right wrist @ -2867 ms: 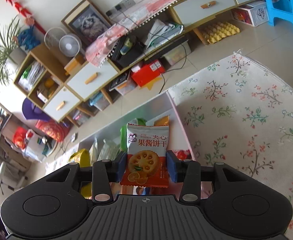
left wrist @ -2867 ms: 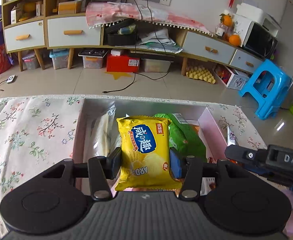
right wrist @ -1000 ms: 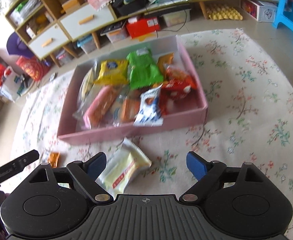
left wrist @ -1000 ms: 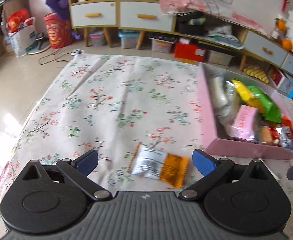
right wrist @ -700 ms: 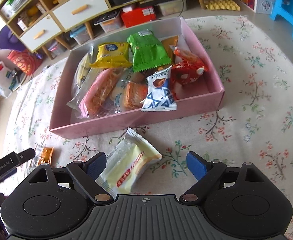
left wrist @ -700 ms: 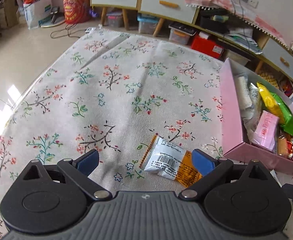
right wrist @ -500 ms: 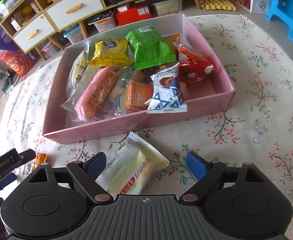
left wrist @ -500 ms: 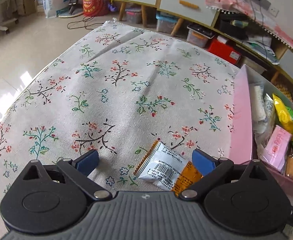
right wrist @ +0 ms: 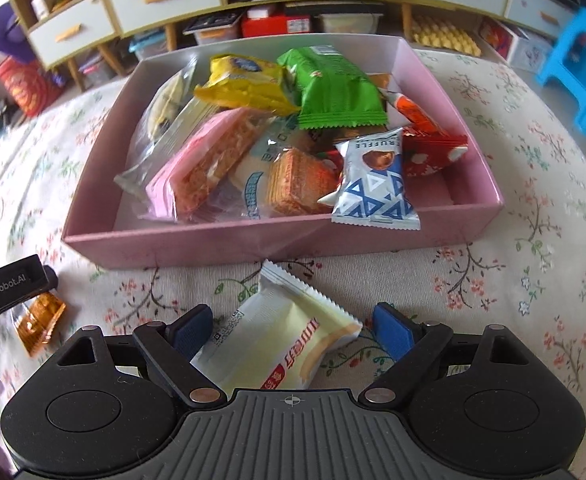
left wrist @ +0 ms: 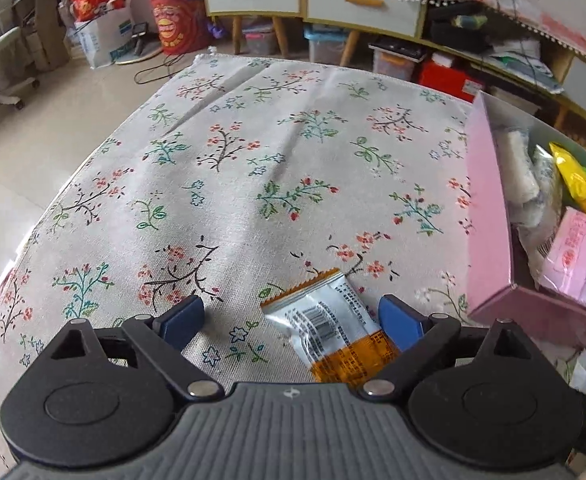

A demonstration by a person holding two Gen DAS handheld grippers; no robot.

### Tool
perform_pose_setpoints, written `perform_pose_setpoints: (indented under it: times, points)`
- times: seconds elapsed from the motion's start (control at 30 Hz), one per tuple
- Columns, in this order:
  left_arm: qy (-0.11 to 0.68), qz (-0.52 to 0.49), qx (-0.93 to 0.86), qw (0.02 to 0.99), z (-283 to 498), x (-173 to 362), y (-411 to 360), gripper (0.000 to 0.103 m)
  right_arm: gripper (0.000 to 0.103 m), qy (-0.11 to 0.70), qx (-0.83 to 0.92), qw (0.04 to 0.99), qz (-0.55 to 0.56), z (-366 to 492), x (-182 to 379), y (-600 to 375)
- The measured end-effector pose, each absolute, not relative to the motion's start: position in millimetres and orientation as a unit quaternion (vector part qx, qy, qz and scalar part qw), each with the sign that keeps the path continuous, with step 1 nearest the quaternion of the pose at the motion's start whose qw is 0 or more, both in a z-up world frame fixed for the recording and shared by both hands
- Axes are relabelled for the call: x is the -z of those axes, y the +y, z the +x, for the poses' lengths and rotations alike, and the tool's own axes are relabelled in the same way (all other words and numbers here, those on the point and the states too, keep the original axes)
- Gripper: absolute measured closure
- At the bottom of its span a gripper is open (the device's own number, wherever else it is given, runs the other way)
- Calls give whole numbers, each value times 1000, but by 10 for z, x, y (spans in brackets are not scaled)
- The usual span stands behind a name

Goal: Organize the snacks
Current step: 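Grasp the orange-and-white packet with the left gripper while the right grasps the white cream packet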

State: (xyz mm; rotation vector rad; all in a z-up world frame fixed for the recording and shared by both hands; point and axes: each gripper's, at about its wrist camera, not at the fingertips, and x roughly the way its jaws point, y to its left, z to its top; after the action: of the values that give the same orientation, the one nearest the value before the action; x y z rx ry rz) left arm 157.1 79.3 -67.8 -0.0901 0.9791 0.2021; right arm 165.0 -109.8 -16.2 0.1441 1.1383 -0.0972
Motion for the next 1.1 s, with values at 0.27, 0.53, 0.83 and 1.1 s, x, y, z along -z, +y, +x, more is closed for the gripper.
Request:
perform_pose_setpoints:
  times: [0.27,0.53,0.83,1.1]
  points:
    - [477,-5,-1,879,1360,649,902,17,14,549,-3,836,24,1513,159,-1215]
    - [428,44,68,900,1175,721,914,16,14,526,-62,848,-13,1294,154,-1365]
    - [388,38,83,917,1100,756,955,19,14,458,-132,878,-43,1036,211,-1463]
    - [381,25,71,921,1142,732,974,42,17,449,-135,883,-40,1061,214,-1423]
